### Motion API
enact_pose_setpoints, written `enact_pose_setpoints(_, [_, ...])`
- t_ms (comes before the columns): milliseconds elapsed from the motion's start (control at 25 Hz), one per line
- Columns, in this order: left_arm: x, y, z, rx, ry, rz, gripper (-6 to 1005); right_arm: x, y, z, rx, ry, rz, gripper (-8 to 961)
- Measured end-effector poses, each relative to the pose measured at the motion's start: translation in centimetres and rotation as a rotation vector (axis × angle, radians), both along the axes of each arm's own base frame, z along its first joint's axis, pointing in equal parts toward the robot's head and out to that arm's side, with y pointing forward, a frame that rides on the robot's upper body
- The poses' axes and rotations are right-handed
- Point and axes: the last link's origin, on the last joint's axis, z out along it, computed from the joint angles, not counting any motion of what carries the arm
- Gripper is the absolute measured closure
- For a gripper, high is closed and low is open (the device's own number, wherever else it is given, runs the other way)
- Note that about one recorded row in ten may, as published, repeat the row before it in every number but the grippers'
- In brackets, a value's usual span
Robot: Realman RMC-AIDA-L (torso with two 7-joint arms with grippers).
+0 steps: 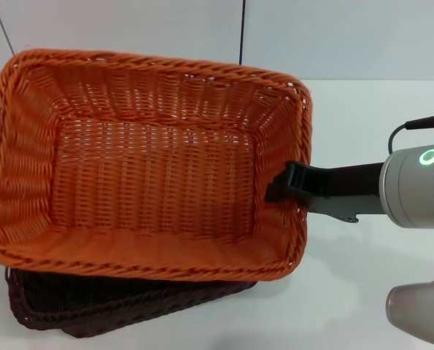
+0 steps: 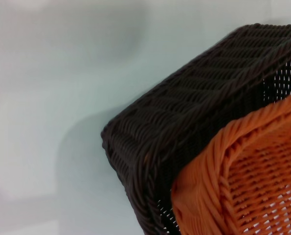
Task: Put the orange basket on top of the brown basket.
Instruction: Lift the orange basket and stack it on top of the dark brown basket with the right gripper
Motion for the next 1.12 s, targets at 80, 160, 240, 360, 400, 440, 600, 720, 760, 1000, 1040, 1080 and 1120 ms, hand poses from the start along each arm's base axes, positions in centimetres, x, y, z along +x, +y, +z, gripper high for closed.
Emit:
enact_pose_setpoints(80, [0.0, 0.0, -0.1, -0.006, -0.004, 0.003, 216, 0.2, 0.1, -0.1, -0.003, -0.005, -0.005, 820])
enact_pose_setpoints(160, [0.0, 0.0, -0.3, -0.011, -0.007, 0.004, 216, 0.3, 0.3, -0.2, -0.002, -0.007, -0.010, 820])
enact_pose_setpoints(240, [0.0, 0.0, -0.3, -0.013, -0.008, 0.005, 216, 0.4, 0.3, -0.2, -0.001, -0.007, -0.012, 819])
enact_pose_setpoints(360, [0.0, 0.0, -0.4, -0.015, -0.009, 0.006, 216, 0.6, 0.5, -0.3, -0.005, -0.013, -0.016, 817])
enact_pose_setpoints(400, [-0.1, -0.1, -0.4, -0.017, -0.009, 0.006, 216, 0.7, 0.5, -0.5, -0.011, -0.019, -0.016, 816])
enact_pose_setpoints(440, [-0.1, -0.1, -0.4, -0.017, -0.009, 0.006, 216, 0.7, 0.5, -0.6, -0.016, -0.024, -0.015, 815])
enact_pose_setpoints(600, [0.0, -0.3, -0.6, -0.020, -0.015, 0.004, 216, 0.9, 0.4, -1.0, -0.032, -0.032, -0.017, 811])
enact_pose_setpoints(720, [0.1, -0.3, -0.7, -0.023, -0.015, 0.005, 216, 1.1, 0.3, -1.2, -0.039, -0.033, -0.028, 809])
enact_pose_setpoints(760, [0.1, -0.3, -0.7, -0.024, -0.016, 0.004, 216, 1.2, 0.2, -1.2, -0.040, -0.033, -0.034, 808])
enact_pose_setpoints(1000, [0.1, -0.3, -0.8, -0.029, -0.016, 0.001, 217, 1.5, -0.2, -1.1, -0.031, -0.013, -0.063, 802])
enact_pose_setpoints(1040, [0.1, -0.3, -0.8, -0.029, -0.016, 0.001, 217, 1.5, -0.3, -1.0, -0.028, -0.010, -0.064, 801])
enact_pose_setpoints(1080, [0.2, -0.2, -0.8, -0.030, -0.016, -0.002, 217, 1.5, -0.4, -0.9, -0.026, -0.008, -0.065, 762])
enact_pose_setpoints(1120, [0.2, -0.2, -0.9, -0.031, -0.016, -0.004, 217, 1.5, -0.5, -0.8, -0.023, -0.005, -0.064, 724])
